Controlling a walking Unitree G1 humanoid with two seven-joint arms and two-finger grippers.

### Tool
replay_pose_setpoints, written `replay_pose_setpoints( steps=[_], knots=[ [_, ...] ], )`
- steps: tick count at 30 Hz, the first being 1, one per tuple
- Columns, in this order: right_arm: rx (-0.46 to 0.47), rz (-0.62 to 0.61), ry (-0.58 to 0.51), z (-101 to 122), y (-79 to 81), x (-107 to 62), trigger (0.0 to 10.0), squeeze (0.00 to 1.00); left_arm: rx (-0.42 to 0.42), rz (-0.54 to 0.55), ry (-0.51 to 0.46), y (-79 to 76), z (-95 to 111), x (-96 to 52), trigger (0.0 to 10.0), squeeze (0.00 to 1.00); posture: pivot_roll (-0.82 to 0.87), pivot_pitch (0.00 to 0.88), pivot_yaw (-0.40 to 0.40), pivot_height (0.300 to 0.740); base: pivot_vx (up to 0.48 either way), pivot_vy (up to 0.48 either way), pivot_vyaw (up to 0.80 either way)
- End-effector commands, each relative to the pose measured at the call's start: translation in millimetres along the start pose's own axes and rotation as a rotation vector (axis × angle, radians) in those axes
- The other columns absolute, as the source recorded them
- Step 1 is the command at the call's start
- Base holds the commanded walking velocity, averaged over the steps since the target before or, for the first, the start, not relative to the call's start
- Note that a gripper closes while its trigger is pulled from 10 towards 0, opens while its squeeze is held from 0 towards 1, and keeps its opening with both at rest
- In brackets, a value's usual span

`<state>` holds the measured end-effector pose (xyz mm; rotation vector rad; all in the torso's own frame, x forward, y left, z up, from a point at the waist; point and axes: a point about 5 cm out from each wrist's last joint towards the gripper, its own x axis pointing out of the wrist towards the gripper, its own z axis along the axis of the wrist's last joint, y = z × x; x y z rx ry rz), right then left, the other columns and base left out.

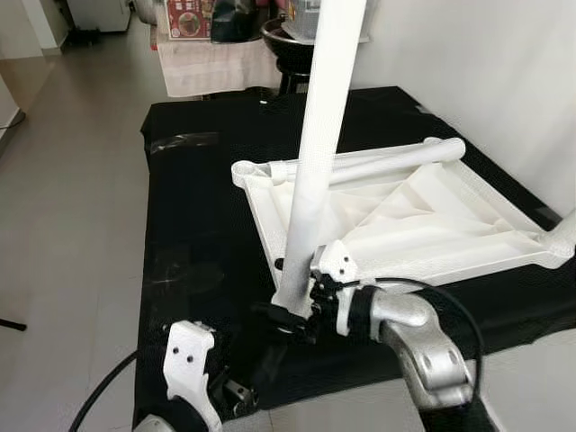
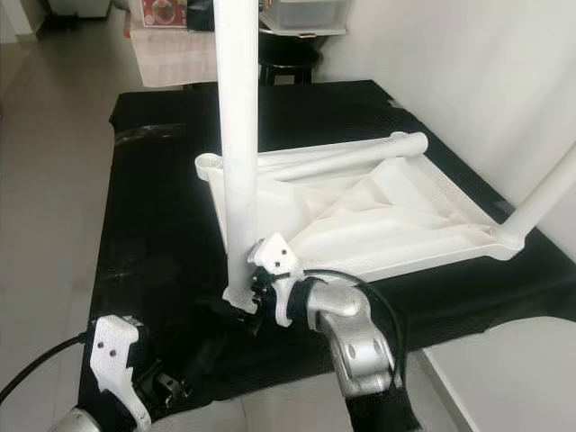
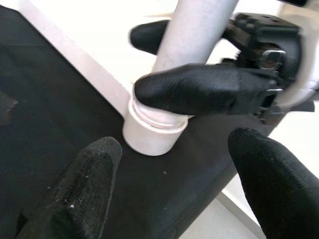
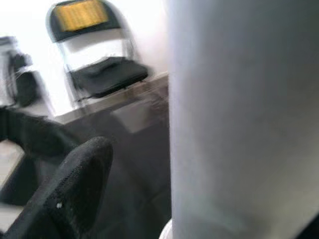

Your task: Building children table

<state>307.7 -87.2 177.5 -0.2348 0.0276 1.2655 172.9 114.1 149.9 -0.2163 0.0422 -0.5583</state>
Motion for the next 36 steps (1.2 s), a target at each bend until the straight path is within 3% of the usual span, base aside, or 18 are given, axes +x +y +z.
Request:
replay_pose_setpoints(
  steps=[1,2,4,8,13,14,26,28,30,31,32,33,34,35,36],
  knots=[
    [-0.031,0.104,0.000,4,-4.8,8.4,10.0,0.00,-0.004,-0.010,0.020,-5.0,-1,-3.2,10.0,0.00,0.09,0.171,-0.070,0.740,0.000,0.000,0.00],
    [-0.033,0.131,-0.005,10,-14.1,10.3,10.0,0.00,-0.005,-0.010,0.022,-6.8,-1,-4.8,10.0,0.00,0.09,0.179,-0.073,0.740,0.000,0.000,0.00],
    [-0.033,0.131,-0.005,10,-14.1,10.3,10.0,0.00,-0.005,-0.010,0.022,-6.8,-1,-4.8,10.0,0.00,0.09,0.179,-0.073,0.740,0.000,0.000,0.00],
    [0.014,0.238,-0.005,25,-33.9,14.4,10.0,0.00,-0.007,-0.006,0.030,-13.2,0,-11.7,10.0,0.00,0.12,0.216,-0.080,0.740,0.000,0.000,0.00],
    [0.025,0.285,-0.012,30,-38.9,14.5,10.0,0.00,-0.009,-0.007,0.034,-16.1,1,-15.0,10.0,0.00,0.12,0.227,-0.079,0.740,0.000,0.000,0.00],
    [0.034,0.333,-0.021,31,-41.9,15.8,0.0,0.00,-0.011,-0.010,0.041,-18.1,1,-16.8,10.0,0.00,0.13,0.235,-0.076,0.740,0.000,0.000,0.00],
    [0.037,0.380,-0.041,27,-44.2,10.8,0.0,0.00,-0.015,-0.014,0.054,-19.1,0,-17.6,10.0,0.00,0.11,0.227,-0.065,0.740,0.000,0.000,0.00],
    [0.041,0.279,-0.067,22,-43.9,0.0,0.0,0.00,-0.016,-0.013,0.053,-17.6,-1,-16.0,10.0,0.00,0.09,0.217,-0.074,0.740,0.000,0.000,0.00],
    [0.082,0.055,-0.096,9,-36.2,-9.8,0.0,0.00,-0.016,-0.012,0.051,-16.1,-1,-14.9,10.0,0.00,0.08,0.214,-0.080,0.740,0.000,0.000,0.00],
    [0.082,0.055,-0.096,9,-36.2,-9.8,0.0,0.00,-0.016,-0.012,0.051,-16.1,-1,-14.9,10.0,0.00,0.08,0.214,-0.080,0.740,0.000,0.000,0.00],
    [0.104,-0.041,-0.106,4,-32.2,-12.4,0.0,0.00,-0.016,-0.011,0.050,-15.2,-1,-14.6,10.0,0.00,0.07,0.211,-0.085,0.740,0.000,0.000,0.00],
    [0.183,-0.384,-0.104,-11,-23.2,-7.5,0.0,0.00,-0.015,-0.009,0.050,-13.1,-1,-14.5,10.0,0.00,0.05,0.200,-0.086,0.740,0.000,0.000,0.00],
    [0.183,-0.384,-0.104,-11,-23.2,-7.5,0.0,0.00,-0.015,-0.009,0.050,-13.1,-1,-14.5,10.0,0.00,0.05,0.200,-0.086,0.740,0.000,0.000,0.00],
    [0.246,-0.644,-0.084,-21,-16.9,-11.0,0.0,0.00,-0.013,-0.008,0.050,-11.6,-1,-14.5,10.0,0.00,0.05,0.200,-0.086,0.740,0.000,0.000,0.00],
    [0.183,-0.741,-0.023,-22,8.0,-13.5,0.0,0.00,-0.006,-0.014,0.052,-7.7,-2,-12.8,10.0,0.00,0.04,0.187,-0.065,0.740,0.000,0.000,0.00]
  ],
)
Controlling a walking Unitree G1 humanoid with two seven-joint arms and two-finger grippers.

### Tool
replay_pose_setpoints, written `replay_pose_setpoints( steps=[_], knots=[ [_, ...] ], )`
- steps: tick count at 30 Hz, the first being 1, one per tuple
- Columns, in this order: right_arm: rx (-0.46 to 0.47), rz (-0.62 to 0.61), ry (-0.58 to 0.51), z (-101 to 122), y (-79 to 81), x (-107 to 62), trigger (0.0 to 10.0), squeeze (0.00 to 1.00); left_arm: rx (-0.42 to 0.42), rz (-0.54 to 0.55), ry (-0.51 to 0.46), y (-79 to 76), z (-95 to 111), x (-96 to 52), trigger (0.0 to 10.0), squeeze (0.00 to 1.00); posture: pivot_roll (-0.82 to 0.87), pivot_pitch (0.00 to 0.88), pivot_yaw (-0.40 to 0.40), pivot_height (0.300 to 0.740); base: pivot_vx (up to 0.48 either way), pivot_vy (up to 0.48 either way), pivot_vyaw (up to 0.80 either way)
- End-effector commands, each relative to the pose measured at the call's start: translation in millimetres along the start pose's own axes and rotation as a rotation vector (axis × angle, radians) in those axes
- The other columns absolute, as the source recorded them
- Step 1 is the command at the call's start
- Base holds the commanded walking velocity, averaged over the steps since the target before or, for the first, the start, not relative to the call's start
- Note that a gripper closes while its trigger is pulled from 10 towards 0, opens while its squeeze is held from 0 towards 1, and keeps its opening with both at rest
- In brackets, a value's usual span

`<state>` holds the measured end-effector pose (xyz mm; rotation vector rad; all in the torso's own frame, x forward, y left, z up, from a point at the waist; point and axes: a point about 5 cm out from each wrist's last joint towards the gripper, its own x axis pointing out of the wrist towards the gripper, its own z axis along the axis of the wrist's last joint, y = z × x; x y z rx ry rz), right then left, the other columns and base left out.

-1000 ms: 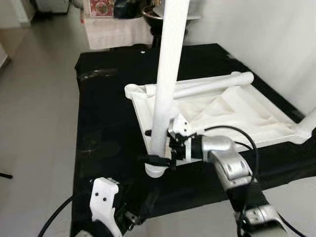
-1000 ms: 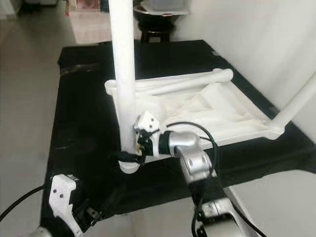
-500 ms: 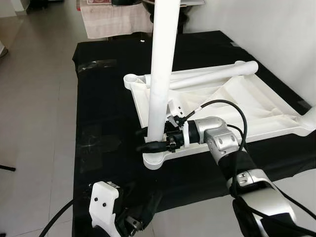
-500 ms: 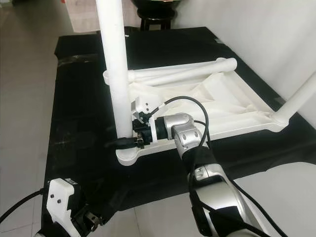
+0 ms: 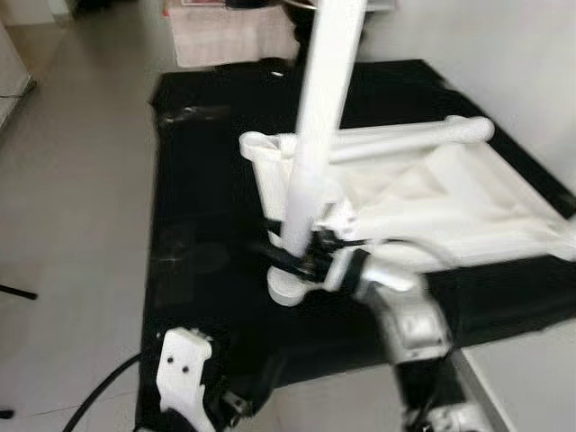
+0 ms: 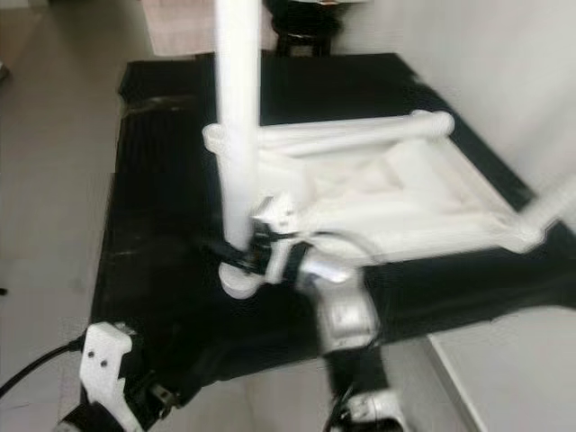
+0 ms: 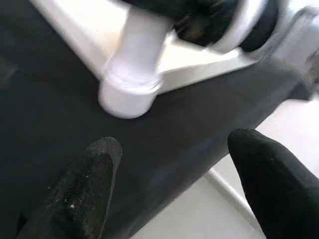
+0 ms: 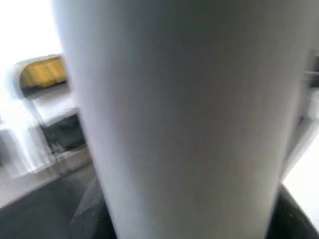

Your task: Building children table

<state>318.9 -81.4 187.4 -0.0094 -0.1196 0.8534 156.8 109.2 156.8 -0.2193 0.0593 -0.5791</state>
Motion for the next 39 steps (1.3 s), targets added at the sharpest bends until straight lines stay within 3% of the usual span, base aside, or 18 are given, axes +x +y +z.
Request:
replay_pose_setpoints(
  steps=[1,2,4,6,12,13,14,15,16,18,19,21,24,26,27,29,30,39],
  knots=[
    [0.001,-0.327,0.163,-27,3.8,-31.8,0.0,0.00,0.001,0.005,0.034,6.2,-6,-1.9,10.0,0.00,0.04,0.187,-0.065,0.740,0.000,0.000,0.00],
    [-0.034,-0.367,0.187,-26,18.0,-40.3,0.0,0.00,0.004,0.002,0.037,10.0,-6,-0.7,10.0,0.00,0.03,0.172,-0.045,0.740,0.000,0.000,0.00],
    [-0.022,-0.348,0.222,-32,23.2,-42.8,0.0,0.00,0.000,0.004,0.040,14.2,-7,1.1,10.0,0.00,0.03,0.148,-0.043,0.740,0.000,0.000,0.00],
    [0.027,-0.308,0.275,-45,22.8,-38.5,0.0,0.00,-0.001,-0.006,0.042,17.6,-7,6.2,10.0,0.00,0.04,0.145,-0.048,0.740,0.000,0.000,0.00],
    [-0.008,-0.288,0.272,-41,31.8,-31.5,0.0,0.00,0.011,0.021,0.034,23.8,-8,8.2,10.0,0.00,0.05,0.114,-0.052,0.740,0.000,0.000,0.00],
    [0.008,-0.299,0.272,-41,32.4,-32.3,3.0,0.00,0.013,0.029,0.030,24.7,-7,8.3,10.0,0.00,0.06,0.109,-0.050,0.740,0.000,0.000,0.00],
    [0.008,-0.299,0.272,-41,32.4,-32.3,3.0,0.00,0.013,0.029,0.030,24.7,-7,8.3,10.0,0.00,0.06,0.109,-0.050,0.740,0.000,0.000,0.00],
    [0.031,-0.302,0.279,-41,34.2,-32.2,8.0,0.00,0.015,0.035,0.027,25.7,-7,8.2,10.0,0.00,0.06,0.107,-0.052,0.740,0.000,0.000,0.00],
    [0.078,-0.267,0.274,-41,37.2,-30.4,10.0,0.00,0.017,0.039,0.025,26.3,-7,8.4,10.0,0.00,0.07,0.104,-0.055,0.740,0.000,0.000,0.00],
    [0.108,-0.240,0.270,-40,39.7,-29.2,10.0,0.00,0.018,0.039,0.025,26.6,-7,8.5,10.0,0.00,0.07,0.104,-0.055,0.740,0.000,0.000,0.00],
    [0.149,-0.100,0.249,-35,47.4,-25.5,10.0,1.00,0.018,0.038,0.024,27.0,-7,8.9,10.0,0.00,0.07,0.104,-0.055,0.740,0.000,0.000,0.00],
    [0.158,0.118,0.210,-26,54.7,-21.8,10.0,1.00,0.016,0.031,0.022,27.1,-7,9.9,10.0,0.00,0.06,0.106,-0.056,0.740,0.000,0.000,0.00],
    [0.144,0.190,0.196,-23,55.2,-21.2,10.0,1.00,0.015,0.029,0.021,26.8,-7,10.2,10.0,0.00,0.06,0.106,-0.056,0.740,0.000,0.000,0.00],
    [0.079,0.317,0.181,-18,42.7,-18.2,10.0,0.99,0.013,0.024,0.019,25.0,-7,10.4,10.0,0.00,0.07,0.114,-0.048,0.740,0.000,0.000,0.00],
    [0.022,0.386,0.190,-17,35.4,-15.3,10.0,0.09,0.011,0.023,0.019,24.0,-7,10.0,10.0,0.00,0.07,0.116,-0.039,0.740,0.000,0.000,0.00],
    [-0.018,0.431,0.200,-15,30.5,-13.8,10.0,0.09,0.011,0.022,0.020,23.4,-7,9.7,10.0,0.00,0.07,0.116,-0.039,0.740,0.000,0.000,0.00],
    [-0.033,0.480,0.208,-9,18.3,-6.9,10.0,0.00,0.008,0.023,0.022,21.7,-8,8.4,10.0,0.00,0.08,0.121,-0.037,0.740,0.000,0.000,0.00],
    [-0.036,0.588,0.194,7,-6.6,6.8,10.0,0.00,0.002,0.020,0.030,16.7,-8,3.7,10.0,0.00,0.10,0.146,-0.034,0.740,0.000,0.000,0.00]
  ],
)
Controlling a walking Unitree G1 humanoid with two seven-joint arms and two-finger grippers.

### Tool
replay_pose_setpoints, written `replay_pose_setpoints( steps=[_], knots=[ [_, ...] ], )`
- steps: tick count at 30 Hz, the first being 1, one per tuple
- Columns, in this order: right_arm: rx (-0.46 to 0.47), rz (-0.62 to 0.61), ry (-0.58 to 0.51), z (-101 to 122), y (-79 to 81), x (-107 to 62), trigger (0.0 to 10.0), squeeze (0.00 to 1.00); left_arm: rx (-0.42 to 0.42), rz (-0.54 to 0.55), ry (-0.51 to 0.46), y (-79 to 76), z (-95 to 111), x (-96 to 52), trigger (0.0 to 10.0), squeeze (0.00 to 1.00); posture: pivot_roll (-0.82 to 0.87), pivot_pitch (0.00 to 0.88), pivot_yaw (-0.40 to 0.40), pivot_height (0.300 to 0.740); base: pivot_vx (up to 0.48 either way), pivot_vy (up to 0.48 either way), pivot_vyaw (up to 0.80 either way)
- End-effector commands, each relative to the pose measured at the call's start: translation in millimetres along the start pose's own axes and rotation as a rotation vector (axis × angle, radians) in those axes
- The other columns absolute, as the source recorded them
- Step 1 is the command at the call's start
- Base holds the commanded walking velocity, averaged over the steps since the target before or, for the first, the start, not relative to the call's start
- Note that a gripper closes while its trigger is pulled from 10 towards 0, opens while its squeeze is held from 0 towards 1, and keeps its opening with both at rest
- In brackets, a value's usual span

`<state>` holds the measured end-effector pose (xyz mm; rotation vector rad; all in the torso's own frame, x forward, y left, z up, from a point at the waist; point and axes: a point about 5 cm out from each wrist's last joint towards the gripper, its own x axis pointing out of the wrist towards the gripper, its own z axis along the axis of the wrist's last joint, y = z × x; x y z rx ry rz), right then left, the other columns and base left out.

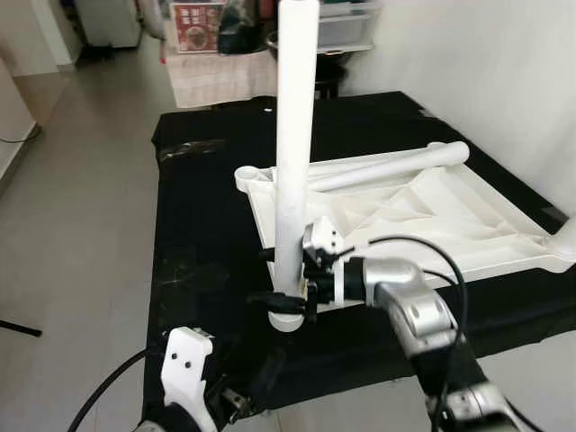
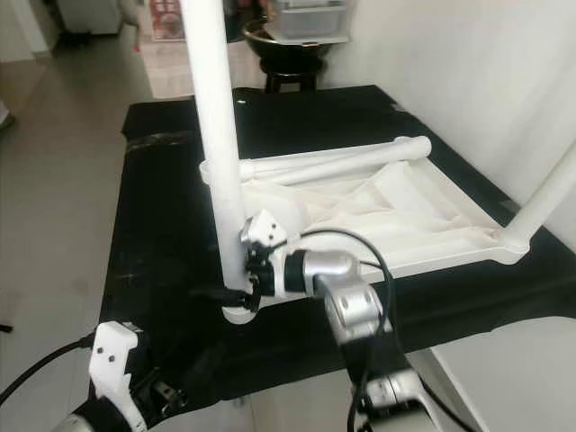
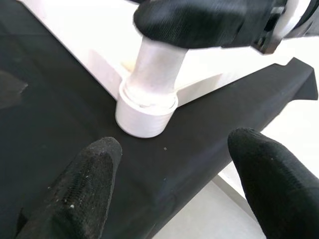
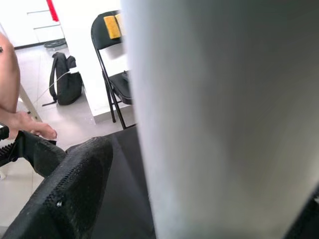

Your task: Building children table

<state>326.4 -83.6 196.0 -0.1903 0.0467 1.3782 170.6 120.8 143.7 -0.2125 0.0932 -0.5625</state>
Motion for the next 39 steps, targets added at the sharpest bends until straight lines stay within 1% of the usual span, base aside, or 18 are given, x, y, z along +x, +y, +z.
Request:
replay_pose_setpoints(
  steps=[1,3,4,5,6,8,9,16,24,25,26,28,29,31,32,34,36,39],
  knots=[
    [0.018,0.053,-0.011,0,-0.6,2.8,10.0,0.00,0.006,0.000,-0.002,-3.0,1,-1.4,10.0,0.00,0.10,0.146,-0.034,0.740,0.000,0.000,0.00],
    [0.026,0.068,-0.012,4,-8.5,3.3,10.0,0.00,0.004,-0.001,0.001,-5.2,1,-3.7,10.0,0.00,0.11,0.164,-0.030,0.740,0.000,0.000,0.00],
    [0.032,0.082,-0.014,8,-13.4,3.5,9.1,0.00,0.003,-0.002,0.003,-7.0,1,-5.6,10.0,0.00,0.12,0.167,-0.028,0.740,0.000,0.000,0.00],
    [0.032,0.082,-0.014,8,-13.4,3.5,9.1,0.00,0.003,-0.002,0.003,-7.0,1,-5.6,10.0,0.00,0.12,0.167,-0.028,0.740,0.000,0.000,0.00],
    [0.036,0.084,-0.023,11,-18.4,4.4,0.5,0.00,0.001,-0.005,0.009,-9.3,1,-7.6,10.0,0.00,0.13,0.178,-0.029,0.740,0.000,0.000,0.00],
    [0.037,0.084,-0.029,13,-21.3,5.1,0.5,0.00,-0.001,-0.007,0.012,-10.9,1,-9.0,10.0,0.00,0.13,0.179,-0.029,0.740,0.000,0.000,0.00],
    [0.036,0.090,-0.040,13,-24.0,5.4,0.0,0.00,-0.002,-0.009,0.015,-12.3,1,-10.1,10.0,0.00,0.13,0.185,-0.030,0.740,0.000,0.000,0.00],
    [0.045,0.102,-0.071,9,-26.9,3.5,0.0,0.00,-0.006,-0.011,0.019,-14.8,2,-11.7,10.0,0.00,0.12,0.193,-0.029,0.740,0.000,0.000,0.00],
    [0.040,-0.015,-0.102,4,-31.8,-3.4,0.0,0.00,-0.008,-0.010,0.018,-14.2,1,-10.1,10.0,0.00,0.11,0.182,-0.034,0.740,0.000,0.000,0.00],
    [0.049,-0.083,-0.112,0,-31.5,-6.2,0.0,0.00,-0.007,-0.009,0.017,-13.6,1,-9.4,10.0,0.00,0.10,0.178,-0.036,0.740,0.000,0.000,0.00],
    [0.049,-0.083,-0.112,0,-31.5,-6.2,0.0,0.00,-0.007,-0.009,0.017,-13.6,1,-9.4,10.0,0.00,0.10,0.178,-0.036,0.740,0.000,0.000,0.00],
    [0.090,-0.399,-0.100,-18,-17.5,-6.3,0.0,0.00,-0.005,-0.005,0.012,-10.0,1,-7.5,10.0,0.00,0.07,0.169,-0.037,0.740,0.000,0.000,0.00],
    [0.090,-0.399,-0.100,-18,-17.5,-6.3,0.0,0.00,-0.005,-0.005,0.012,-10.0,1,-7.5,10.0,0.00,0.07,0.169,-0.037,0.740,0.000,0.000,0.00],
    [0.103,-0.872,0.000,-36,4.4,-15.5,0.0,0.00,-0.002,-0.004,0.008,-5.0,2,-5.3,10.0,0.00,0.05,0.160,-0.029,0.740,0.000,0.000,0.00],
    [0.102,-0.969,0.016,-38,20.3,-15.8,0.0,0.00,-0.001,-0.005,0.007,-2.9,2,-3.7,10.0,0.00,0.04,0.149,-0.024,0.740,0.000,0.000,0.00],
    [0.086,-0.984,0.008,-36,37.6,-9.2,0.0,0.00,0.000,-0.008,0.006,0.0,1,-1.5,10.0,0.00,0.03,0.136,-0.016,0.740,0.000,0.000,0.00],
    [0.073,-0.969,0.002,-35,41.8,-4.9,0.0,0.00,0.000,-0.009,0.006,1.0,1,-0.8,10.0,0.00,0.03,0.136,-0.016,0.740,0.000,0.000,0.00],
    [0.054,-0.959,0.011,-37,36.3,-1.2,0.0,0.00,0.002,-0.010,0.006,3.2,1,2.1,10.0,0.00,0.03,0.117,-0.018,0.740,0.000,0.000,0.00]
  ],
)
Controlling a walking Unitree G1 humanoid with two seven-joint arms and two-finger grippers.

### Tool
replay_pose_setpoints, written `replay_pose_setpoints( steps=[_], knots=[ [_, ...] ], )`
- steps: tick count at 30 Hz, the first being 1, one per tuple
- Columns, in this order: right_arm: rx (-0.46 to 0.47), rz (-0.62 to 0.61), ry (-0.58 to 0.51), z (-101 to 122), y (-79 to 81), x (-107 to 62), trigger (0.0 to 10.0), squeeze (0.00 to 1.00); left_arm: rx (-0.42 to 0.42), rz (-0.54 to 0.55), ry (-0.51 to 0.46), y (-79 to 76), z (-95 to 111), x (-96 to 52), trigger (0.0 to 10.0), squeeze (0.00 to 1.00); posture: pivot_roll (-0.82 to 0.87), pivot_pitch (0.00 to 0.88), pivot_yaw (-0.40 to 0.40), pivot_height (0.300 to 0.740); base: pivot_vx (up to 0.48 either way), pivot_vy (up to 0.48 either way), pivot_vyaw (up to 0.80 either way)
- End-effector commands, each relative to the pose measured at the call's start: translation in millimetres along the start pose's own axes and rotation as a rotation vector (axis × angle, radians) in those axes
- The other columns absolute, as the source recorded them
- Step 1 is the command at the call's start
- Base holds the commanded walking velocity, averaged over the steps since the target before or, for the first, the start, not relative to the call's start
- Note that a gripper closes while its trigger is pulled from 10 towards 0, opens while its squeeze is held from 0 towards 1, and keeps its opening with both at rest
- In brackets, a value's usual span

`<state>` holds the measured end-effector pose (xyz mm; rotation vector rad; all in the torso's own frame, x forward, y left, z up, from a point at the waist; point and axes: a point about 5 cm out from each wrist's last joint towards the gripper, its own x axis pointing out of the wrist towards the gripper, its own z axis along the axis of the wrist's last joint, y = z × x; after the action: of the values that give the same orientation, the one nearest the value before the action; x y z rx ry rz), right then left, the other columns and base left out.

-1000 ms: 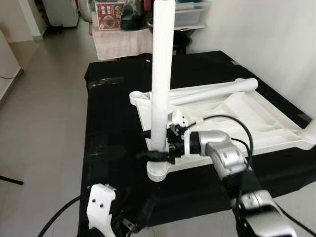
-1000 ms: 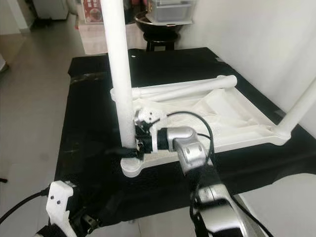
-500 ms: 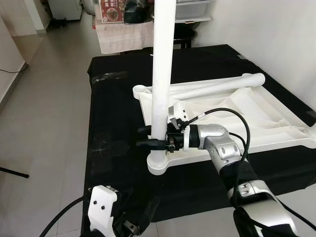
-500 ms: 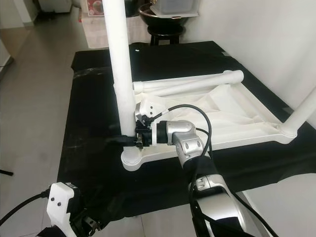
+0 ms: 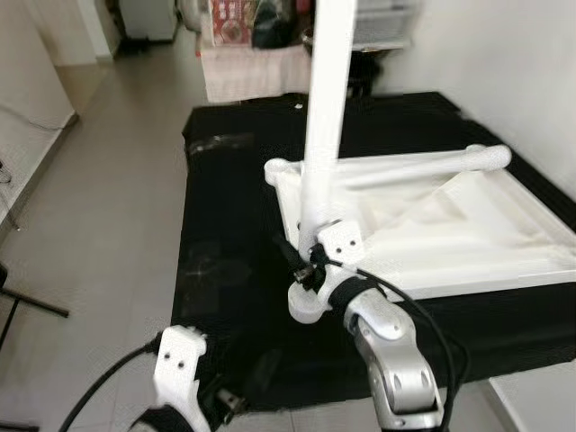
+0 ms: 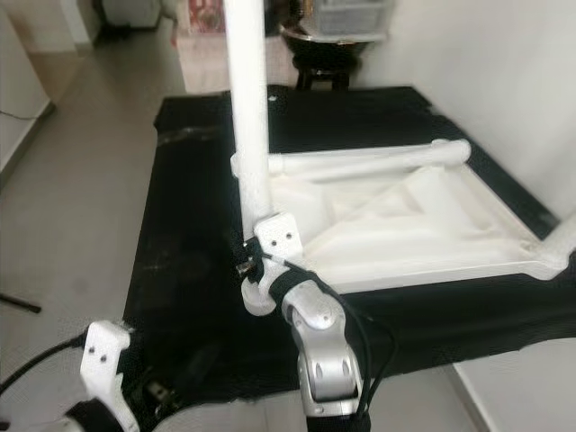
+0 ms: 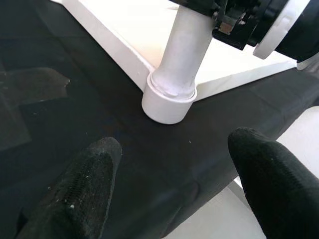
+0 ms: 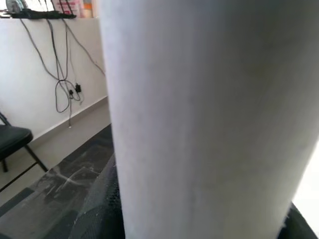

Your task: Building children table

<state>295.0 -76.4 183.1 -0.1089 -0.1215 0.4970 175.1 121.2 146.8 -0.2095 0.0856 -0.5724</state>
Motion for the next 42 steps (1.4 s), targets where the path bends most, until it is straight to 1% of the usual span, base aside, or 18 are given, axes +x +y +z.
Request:
replay_pose_setpoints(
  steps=[1,7,8,9,10,11,12,15,19,22,24,25,29,36,38,39,40,42],
  knots=[
    [-0.007,-0.069,0.133,-29,-3.9,-5.3,0.0,0.00,-0.003,0.000,0.011,1.9,-3,-0.6,10.0,0.00,0.03,0.117,-0.018,0.740,0.000,0.000,0.00],
    [-0.006,-0.039,0.168,-34,0.7,-1.9,0.0,0.00,0.001,0.012,0.000,4.6,-3,2.4,10.0,0.00,0.04,0.104,-0.030,0.740,0.000,0.000,0.00],
    [0.002,-0.058,0.175,-32,3.2,-3.5,10.0,0.00,0.003,0.022,-0.006,5.6,-2,2.9,10.0,0.00,0.04,0.102,-0.033,0.740,0.000,0.000,0.00],
    [0.002,-0.058,0.175,-32,3.2,-3.5,10.0,0.00,0.003,0.022,-0.006,5.6,-2,2.9,10.0,0.00,0.04,0.102,-0.033,0.740,0.000,0.000,0.00],
    [0.016,-0.062,0.180,-31,5.3,-4.4,10.0,0.19,0.004,0.029,-0.010,6.2,-2,3.7,10.0,0.00,0.04,0.102,-0.034,0.740,0.000,0.000,0.00],
    [0.016,-0.062,0.180,-31,5.3,-4.4,10.0,0.19,0.004,0.029,-0.010,6.2,-2,3.7,10.0,0.00,0.04,0.102,-0.034,0.740,0.000,0.000,0.00],
    [0.049,-0.047,0.172,-28,8.1,-5.5,10.0,1.00,0.004,0.038,-0.014,7.1,-2,4.8,10.0,0.00,0.04,0.097,-0.033,0.740,0.000,0.000,0.00],
    [0.111,0.004,0.136,-23,10.7,-7.9,10.0,1.00,0.001,0.047,-0.018,7.3,-3,7.2,10.0,0.00,0.04,0.094,-0.035,0.740,0.000,0.000,0.00],
    [0.138,0.053,0.098,-19,10.7,-12.3,10.0,1.00,0.005,0.057,-0.025,7.7,-3,9.4,10.0,0.00,0.02,0.086,-0.029,0.740,0.000,0.000,0.00],
    [0.102,0.180,0.066,-17,10.2,-28.3,10.0,1.00,0.025,0.095,-0.045,11.5,-1,12.8,10.0,0.00,0.00,0.071,-0.024,0.740,0.000,0.000,0.00],
    [0.083,0.224,0.092,-22,6.5,-41.7,10.0,1.00,0.047,0.126,-0.052,14.0,-1,14.7,10.0,0.00,-0.01,0.063,-0.025,0.740,0.000,0.000,0.00],
    [0.083,0.224,0.092,-22,6.5,-41.7,10.0,1.00,0.047,0.126,-0.052,14.0,-1,14.7,10.0,0.00,-0.01,0.063,-0.025,0.740,0.000,0.000,0.00],
    [0.056,0.217,0.174,-34,-6.2,-64.6,10.0,1.00,0.065,0.236,-0.073,25.0,1,14.9,10.0,0.00,-0.03,0.054,-0.026,0.740,0.000,0.000,0.00],
    [0.056,0.217,0.174,-34,-6.2,-64.6,10.0,1.00,0.065,0.236,-0.073,25.0,1,14.9,10.0,0.00,-0.03,0.054,-0.026,0.740,0.000,0.000,0.00],
    [0.059,0.211,0.197,-38,-8.4,-70.2,10.0,1.00,0.071,0.267,-0.079,28.1,2,14.6,10.0,0.00,-0.04,0.051,-0.023,0.740,0.000,0.000,0.00],
    [0.083,0.181,0.200,-42,-11.0,-71.2,10.0,0.00,0.105,0.346,-0.064,35.0,1,12.6,10.0,0.00,-0.03,0.034,-0.018,0.740,0.000,0.480,0.00],
    [0.103,0.158,0.197,-45,-12.8,-70.2,10.0,0.00,0.130,0.404,-0.054,40.0,1,11.0,10.0,0.00,-0.02,0.030,-0.020,0.740,0.000,0.480,0.00],
    [0.116,0.143,0.193,-47,-14.1,-69.1,10.0,0.00,0.147,0.442,-0.047,43.4,1,10.1,10.0,0.00,-0.02,0.028,-0.022,0.740,0.000,0.480,0.00]
  ],
)
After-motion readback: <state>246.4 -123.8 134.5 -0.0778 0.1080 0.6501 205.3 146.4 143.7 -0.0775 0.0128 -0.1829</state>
